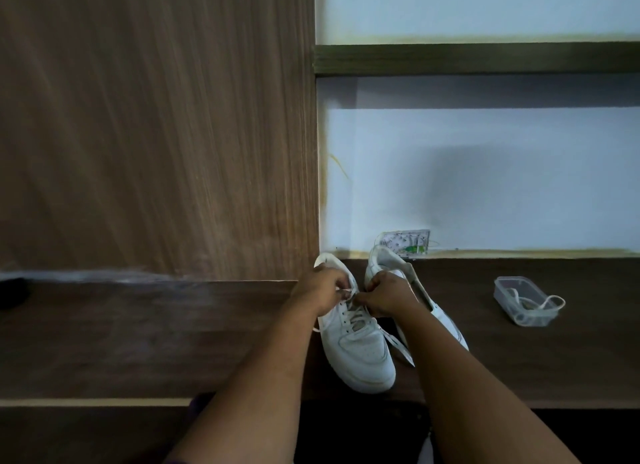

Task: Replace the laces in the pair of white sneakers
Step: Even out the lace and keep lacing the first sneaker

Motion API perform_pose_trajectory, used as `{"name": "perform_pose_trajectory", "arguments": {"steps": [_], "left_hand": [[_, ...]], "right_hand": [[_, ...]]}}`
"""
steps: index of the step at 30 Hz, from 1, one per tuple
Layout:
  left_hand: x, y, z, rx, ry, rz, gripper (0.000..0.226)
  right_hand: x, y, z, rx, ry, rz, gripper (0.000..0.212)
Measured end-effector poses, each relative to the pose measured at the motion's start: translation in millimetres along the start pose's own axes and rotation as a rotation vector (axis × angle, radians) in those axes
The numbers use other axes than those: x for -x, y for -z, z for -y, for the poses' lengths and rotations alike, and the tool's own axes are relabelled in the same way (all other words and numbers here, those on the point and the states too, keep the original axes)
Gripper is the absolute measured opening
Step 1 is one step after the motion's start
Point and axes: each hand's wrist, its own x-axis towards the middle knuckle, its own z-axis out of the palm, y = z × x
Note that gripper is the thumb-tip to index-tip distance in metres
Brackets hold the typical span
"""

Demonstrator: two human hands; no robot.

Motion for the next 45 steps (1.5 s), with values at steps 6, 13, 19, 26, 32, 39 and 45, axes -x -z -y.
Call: {"name": "perform_pose_trajectory", "arguments": {"steps": [6, 13, 19, 26, 32, 39, 45], "left_hand": [[-6.4, 2.5, 1.1, 0.125, 0.032, -0.144, 0.012], [-7.0, 6.7, 5.6, 0.176, 0.113, -0.26, 0.005], [1.4, 7.7, 4.3, 0.041, 0.11, -0.267, 0.01], [9.2, 7.3, -2.8, 0.058, 0.111, -0.012, 0.02], [15.1, -4.0, 1.9, 0.062, 0.129, -0.077, 0.009], [14.1, -9.9, -4.7, -0.018, 0.022, -0.101, 0.018], [12.1, -11.6, -2.6, 0.047, 0.05, -0.075, 0.006]], "right_hand": [[-5.4, -0.9, -2.4, 0.01, 0.028, 0.011, 0.038], [-5.1, -7.1, -0.1, 0.092, 0.314, -0.034, 0.031], [-10.5, -13.1, 3.1, 0.141, 0.446, -0.04, 0.016], [-17.3, -3.2, -2.2, 0.091, 0.501, -0.02, 0.007], [-13.7, -2.3, -3.2, 0.034, 0.477, -0.046, 0.012], [-15.5, -10.4, -1.1, 0.092, 0.423, -0.032, 0.041], [-15.5, -11.1, -10.7, -0.082, 0.383, -0.067, 0.029]]}}
